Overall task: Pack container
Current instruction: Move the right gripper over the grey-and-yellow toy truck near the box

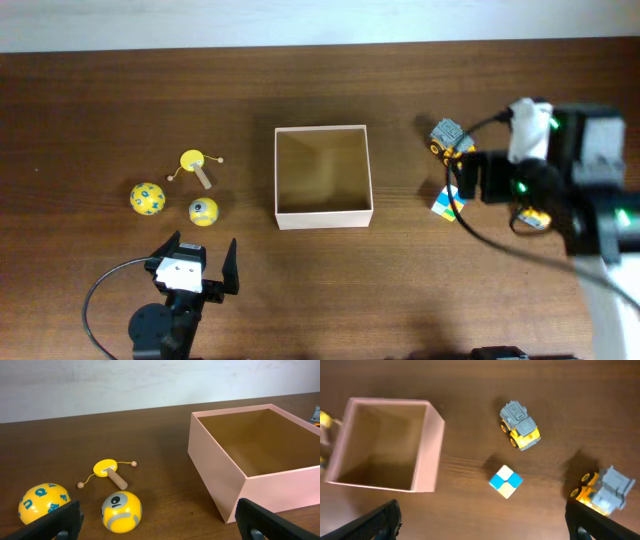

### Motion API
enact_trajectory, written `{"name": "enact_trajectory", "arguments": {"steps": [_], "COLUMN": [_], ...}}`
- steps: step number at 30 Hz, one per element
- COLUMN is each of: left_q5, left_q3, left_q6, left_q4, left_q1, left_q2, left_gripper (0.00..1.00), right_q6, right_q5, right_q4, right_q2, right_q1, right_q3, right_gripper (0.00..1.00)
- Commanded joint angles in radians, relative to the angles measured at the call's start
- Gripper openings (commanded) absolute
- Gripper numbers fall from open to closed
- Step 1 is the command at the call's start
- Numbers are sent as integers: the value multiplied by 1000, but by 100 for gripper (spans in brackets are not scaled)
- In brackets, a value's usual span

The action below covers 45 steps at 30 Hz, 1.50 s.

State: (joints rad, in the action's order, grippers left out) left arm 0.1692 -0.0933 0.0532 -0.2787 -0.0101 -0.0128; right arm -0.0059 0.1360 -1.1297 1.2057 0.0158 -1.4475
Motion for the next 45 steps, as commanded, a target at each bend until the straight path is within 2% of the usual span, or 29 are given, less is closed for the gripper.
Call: {"name": "enact_trajectory", "arguments": {"steps": [1,4,8,13,20,29,39,45], "left_q5": [10,10,10,10,10,10,10,10], "left_q3": [6,6,6,6,6,6,6,6], "left_q6": [16,16,16,16,16,16,16,16], "left_q4": [2,2,2,2,2,2,2,2], "left_q1": [-6,-6,-6,-6,-6,-6,-6,-6], "left_q2": [8,8,8,8,8,8,8,8], "left_gripper": [99,99,99,99,99,99,99,99], "right_q6": [-159,-261,-287,-393,-476,-476,-505,-524], "right_q5": [-20,-32,-102,-178,-180,13,127,132], "right_q4": [39,91,208,321,434,421,370,360], "right_q2": [128,218,326,423,509,606,683,735], "right_q1": [-3,-5,-11,-12,-55,-135,-134,-134], "right_q3": [-20,-20,-20,-20,-20,-19,-18,-17], "right_gripper": [99,99,99,99,99,99,99,99]}}
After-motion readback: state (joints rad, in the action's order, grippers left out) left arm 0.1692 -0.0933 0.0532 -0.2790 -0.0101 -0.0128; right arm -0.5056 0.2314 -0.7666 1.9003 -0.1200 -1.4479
